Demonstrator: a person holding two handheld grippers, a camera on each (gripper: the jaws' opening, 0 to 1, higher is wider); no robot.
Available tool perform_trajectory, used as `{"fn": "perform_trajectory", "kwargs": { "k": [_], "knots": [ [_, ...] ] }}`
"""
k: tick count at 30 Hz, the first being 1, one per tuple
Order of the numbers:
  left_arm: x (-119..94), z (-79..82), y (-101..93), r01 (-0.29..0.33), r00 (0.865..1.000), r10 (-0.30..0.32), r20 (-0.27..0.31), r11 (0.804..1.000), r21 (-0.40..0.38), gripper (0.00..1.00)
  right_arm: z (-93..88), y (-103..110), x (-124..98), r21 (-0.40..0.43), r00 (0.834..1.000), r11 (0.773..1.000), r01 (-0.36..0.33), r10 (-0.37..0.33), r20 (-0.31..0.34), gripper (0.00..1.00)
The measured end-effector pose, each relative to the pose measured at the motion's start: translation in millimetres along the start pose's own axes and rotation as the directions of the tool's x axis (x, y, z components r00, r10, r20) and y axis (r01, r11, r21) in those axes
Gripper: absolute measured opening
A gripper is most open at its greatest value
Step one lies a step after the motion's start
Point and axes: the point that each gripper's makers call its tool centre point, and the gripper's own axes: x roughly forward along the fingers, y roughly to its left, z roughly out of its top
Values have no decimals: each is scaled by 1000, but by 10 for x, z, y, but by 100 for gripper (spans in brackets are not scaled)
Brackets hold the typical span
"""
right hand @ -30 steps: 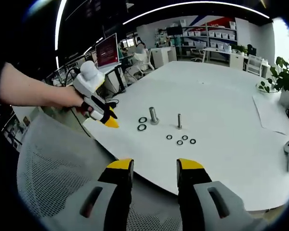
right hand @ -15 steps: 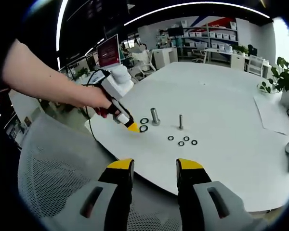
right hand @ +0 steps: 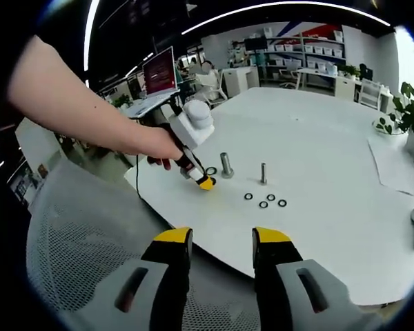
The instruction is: Place the washer onto the threaded stud by aligning its center hole with the stud, sliding it down to the base, and recovering from edge contact or off-axis alignment until the washer reaches the visible bottom stop.
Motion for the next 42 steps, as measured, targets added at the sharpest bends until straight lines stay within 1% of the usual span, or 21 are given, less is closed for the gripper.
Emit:
{"fn": "perform_trajectory", "kwargs": {
  "k": [2,5,6,9,11,12,15,17,19,21,22,23,24,25,27,31,32,35,38,41,42],
  "knots": [
    [6,8,22,-5,1000,5,0,1000,-25,23,-3,3,2,0,1000,1000,-2,2,-3,37],
    [29,20,50,-6,1000,6,5,1000,-20,23,-5,9,10,-3,1000,1000,-6,6,-2,37],
    [-3,5,14,-7,1000,7,5,1000,-20,23,-9,10,14,-3,1000,1000,-7,7,-4,37],
    [-11,13,-9,-8,1000,8,0,1000,-17,21,-14,14,19,-7,1000,1000,-9,9,-7,37],
    [37,7,42,-10,1000,10,2,1000,-8,21,-16,10,20,-6,1000,1000,-9,9,-7,37],
    [-6,-29,-15,-9,1000,9,-2,1000,-11,21,-16,11,22,-5,1000,1000,-10,10,-7,37],
    [-37,-100,-45,-7,1000,7,-17,1000,-6,21,-24,14,21,-9,1000,1000,-12,12,-11,37],
    [-40,-168,-52,-3,1000,3,-31,1000,-1,21,-27,18,26,-11,1000,1000,-15,15,-14,37],
    [-84,-252,-105,0,999,1,-46,1000,11,21,-21,18,27,-12,1000,1000,-16,16,-9,37],
    [-50,-281,-30,1,998,-1,-57,1000,9,21,-20,16,24,-8,1000,1000,-17,17,-6,37],
    [-38,-321,-8,2,997,-2,-72,1000,-2,21,-18,17,25,-7,1000,1000,-18,18,-5,37],
    [-38,-340,-6,2,997,-3,-83,1000,-4,21,-17,18,27,-8,1000,1000,-19,19,-5,37],
    [-65,-348,-36,1,997,-1,-81,1000,-2,21,-16,21,29,-9,1000,1000,-21,21,-4,37],
    [-84,-350,-59,2,997,-2,-79,1000,-4,21,-15,25,29,-11,1000,1000,-23,23,-4,37],
    [-53,-317,-8,2,997,-4,-77,1000,-24,22,-18,30,29,-11,1000,1000,-25,25,-4,37],
    [-87,-315,-118,-6,996,1,-86,998,-56,26,-16,31,25,-12,1000,1000,-28,28,-4,37],
    [-54,-308,-62,-9,996,4,-88,998,-58,26,-13,33,25,-11,1000,1000,-29,29,-2,37],
    [-12,-307,-13,-14,996,8,-91,997,-70,27,-7,43,32,-15,999,999,-34,34,-1,37],
    [-31,-308,-32,-18,996,10,-92,997,-80,26,-4,46,29,-15,999,999,-35,35,0,37],
    [-28,-300,-29,-17,995,11,-96,998,-63,26,-5,48,31,-15,999,999,-36,36,0,37],
    [-34,-310,-43,-13,995,7,-97,998,-55,24,-8,48,32,-16,999,999,-36,36,-1,37]
  ]
}}
